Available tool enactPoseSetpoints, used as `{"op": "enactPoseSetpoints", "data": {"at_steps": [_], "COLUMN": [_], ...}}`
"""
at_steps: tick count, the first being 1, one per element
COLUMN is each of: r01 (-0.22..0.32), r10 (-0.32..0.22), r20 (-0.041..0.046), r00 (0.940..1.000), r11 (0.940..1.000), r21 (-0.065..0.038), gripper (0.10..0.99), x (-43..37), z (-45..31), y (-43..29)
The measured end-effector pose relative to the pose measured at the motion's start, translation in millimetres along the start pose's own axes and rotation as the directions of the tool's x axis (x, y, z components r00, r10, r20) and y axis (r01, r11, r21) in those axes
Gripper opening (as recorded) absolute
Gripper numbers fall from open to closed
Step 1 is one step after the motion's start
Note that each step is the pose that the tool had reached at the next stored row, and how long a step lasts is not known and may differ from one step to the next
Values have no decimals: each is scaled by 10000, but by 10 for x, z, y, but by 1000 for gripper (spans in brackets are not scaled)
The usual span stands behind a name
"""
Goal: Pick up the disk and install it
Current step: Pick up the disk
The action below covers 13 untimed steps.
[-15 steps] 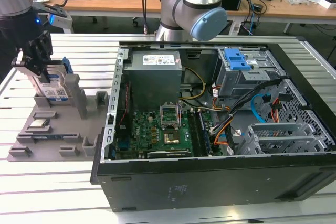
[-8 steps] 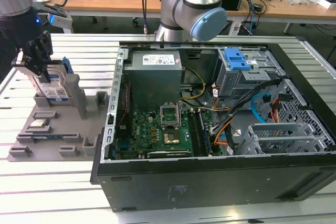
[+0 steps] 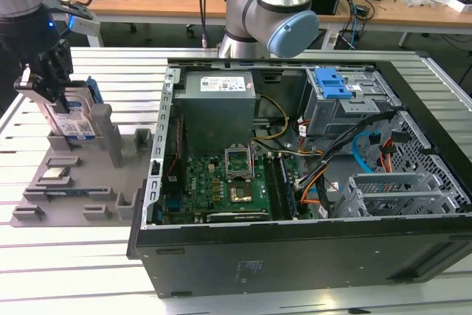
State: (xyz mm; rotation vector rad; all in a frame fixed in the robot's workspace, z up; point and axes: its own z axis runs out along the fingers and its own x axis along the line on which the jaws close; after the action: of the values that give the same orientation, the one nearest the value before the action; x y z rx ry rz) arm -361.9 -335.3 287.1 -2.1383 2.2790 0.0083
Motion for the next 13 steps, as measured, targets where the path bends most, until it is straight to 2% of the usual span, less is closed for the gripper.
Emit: {"op": "enactPoseSetpoints", "data": {"at_steps": [6, 13], "r01": [0, 0], "r10": [0, 0], "r20": [0, 0], "r00": [10000, 10000], "r11": [10000, 10000], "r21": [0, 0], "gripper": [361, 361], "x": [-2, -4], "z": [-95, -251], "y": [-1, -2]}}
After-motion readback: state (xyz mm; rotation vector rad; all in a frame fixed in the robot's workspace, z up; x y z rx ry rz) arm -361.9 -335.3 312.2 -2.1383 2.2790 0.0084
